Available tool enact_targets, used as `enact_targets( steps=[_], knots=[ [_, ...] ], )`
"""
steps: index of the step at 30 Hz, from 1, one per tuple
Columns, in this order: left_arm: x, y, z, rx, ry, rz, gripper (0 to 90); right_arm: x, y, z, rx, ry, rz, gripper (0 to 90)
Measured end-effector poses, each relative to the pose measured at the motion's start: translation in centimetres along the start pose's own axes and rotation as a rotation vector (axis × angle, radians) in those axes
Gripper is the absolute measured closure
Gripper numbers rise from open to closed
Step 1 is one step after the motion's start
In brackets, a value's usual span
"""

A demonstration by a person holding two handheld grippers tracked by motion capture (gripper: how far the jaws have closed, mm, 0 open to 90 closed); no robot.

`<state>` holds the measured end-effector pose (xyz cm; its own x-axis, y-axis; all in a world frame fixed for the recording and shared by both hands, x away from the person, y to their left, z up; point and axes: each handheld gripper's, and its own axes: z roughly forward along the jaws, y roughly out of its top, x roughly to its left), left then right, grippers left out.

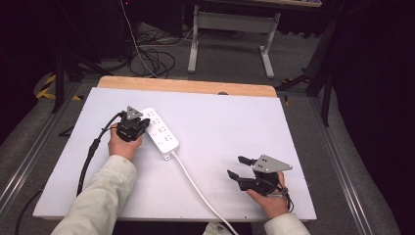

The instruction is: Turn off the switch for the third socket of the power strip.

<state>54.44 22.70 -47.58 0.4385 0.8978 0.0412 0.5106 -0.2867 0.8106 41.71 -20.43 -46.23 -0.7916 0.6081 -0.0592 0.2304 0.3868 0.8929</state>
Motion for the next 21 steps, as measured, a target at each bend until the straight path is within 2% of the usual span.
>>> enact_targets(
  steps=[11, 16, 21],
  knots=[
    [0.06, 0.05, 0.02, 0.003, -0.008, -0.005, 90.0, -0.07, -0.04, -0.01, -0.004, 0.005, 0.012, 37.2],
    [0.06, 0.04, 0.0, 0.006, -0.007, 0.019, 90.0, -0.14, -0.07, 0.02, -0.002, 0.005, 0.013, 37.2],
    [0.04, 0.11, 0.01, 0.01, -0.007, 0.017, 90.0, -0.16, -0.07, 0.09, 0.0, 0.006, 0.013, 37.2]
  ],
)
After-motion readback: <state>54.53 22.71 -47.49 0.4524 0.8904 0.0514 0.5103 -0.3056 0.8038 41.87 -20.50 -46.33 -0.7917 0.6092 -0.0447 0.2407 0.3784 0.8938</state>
